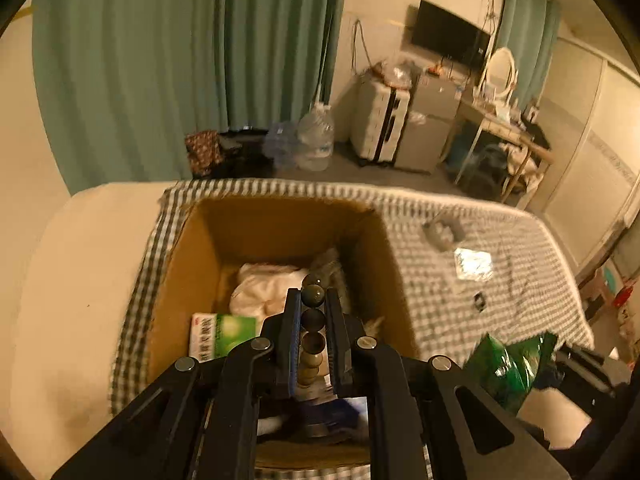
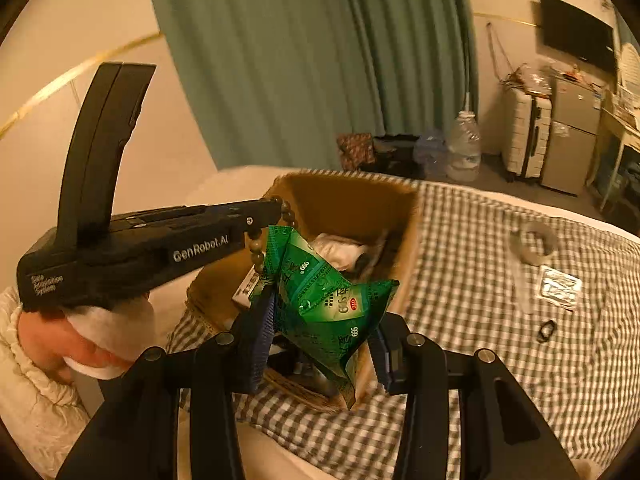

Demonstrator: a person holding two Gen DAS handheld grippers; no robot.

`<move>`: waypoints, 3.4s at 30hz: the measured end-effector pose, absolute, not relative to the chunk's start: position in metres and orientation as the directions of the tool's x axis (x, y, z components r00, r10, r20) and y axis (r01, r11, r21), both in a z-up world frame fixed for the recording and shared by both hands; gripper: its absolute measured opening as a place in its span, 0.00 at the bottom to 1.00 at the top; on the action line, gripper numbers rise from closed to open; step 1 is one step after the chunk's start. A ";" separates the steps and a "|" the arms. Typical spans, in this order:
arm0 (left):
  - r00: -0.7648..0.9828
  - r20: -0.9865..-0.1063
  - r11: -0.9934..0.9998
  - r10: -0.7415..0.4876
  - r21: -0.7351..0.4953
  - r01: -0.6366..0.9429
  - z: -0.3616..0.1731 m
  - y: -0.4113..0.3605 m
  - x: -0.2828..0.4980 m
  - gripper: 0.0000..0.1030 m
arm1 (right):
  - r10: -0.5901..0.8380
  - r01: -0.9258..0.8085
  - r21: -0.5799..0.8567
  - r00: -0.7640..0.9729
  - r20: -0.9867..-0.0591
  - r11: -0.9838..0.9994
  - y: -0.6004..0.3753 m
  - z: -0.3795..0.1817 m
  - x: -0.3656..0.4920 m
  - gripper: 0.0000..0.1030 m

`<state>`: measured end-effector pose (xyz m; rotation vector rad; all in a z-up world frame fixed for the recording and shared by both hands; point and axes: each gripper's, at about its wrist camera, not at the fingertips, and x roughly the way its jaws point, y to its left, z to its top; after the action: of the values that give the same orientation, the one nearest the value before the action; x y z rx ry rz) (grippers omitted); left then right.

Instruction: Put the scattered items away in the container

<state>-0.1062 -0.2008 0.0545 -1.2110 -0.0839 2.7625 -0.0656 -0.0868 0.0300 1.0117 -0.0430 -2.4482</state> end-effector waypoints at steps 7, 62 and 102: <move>-0.643 -0.752 -0.989 0.146 -0.134 -0.067 0.017 -0.235 -0.116 0.10 | -0.418 0.412 0.202 -0.546 -0.726 -0.889 -0.115 -0.012 -0.109 0.42; -0.625 -0.779 -0.994 0.041 0.032 -0.105 -0.068 0.076 -0.113 1.00 | -0.087 -0.288 0.351 -0.650 -0.755 -0.891 0.243 -0.073 -0.101 0.80; -0.581 -0.814 -0.996 -0.019 -0.038 0.086 -0.112 0.045 -0.176 0.09 | -0.089 -0.245 0.319 -0.650 -0.755 -0.915 0.256 -0.100 -0.176 0.80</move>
<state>-0.1762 0.0448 -0.1124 -1.4625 -0.1164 2.8444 -0.1762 0.2564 -0.1005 1.3453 -0.6497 -2.8635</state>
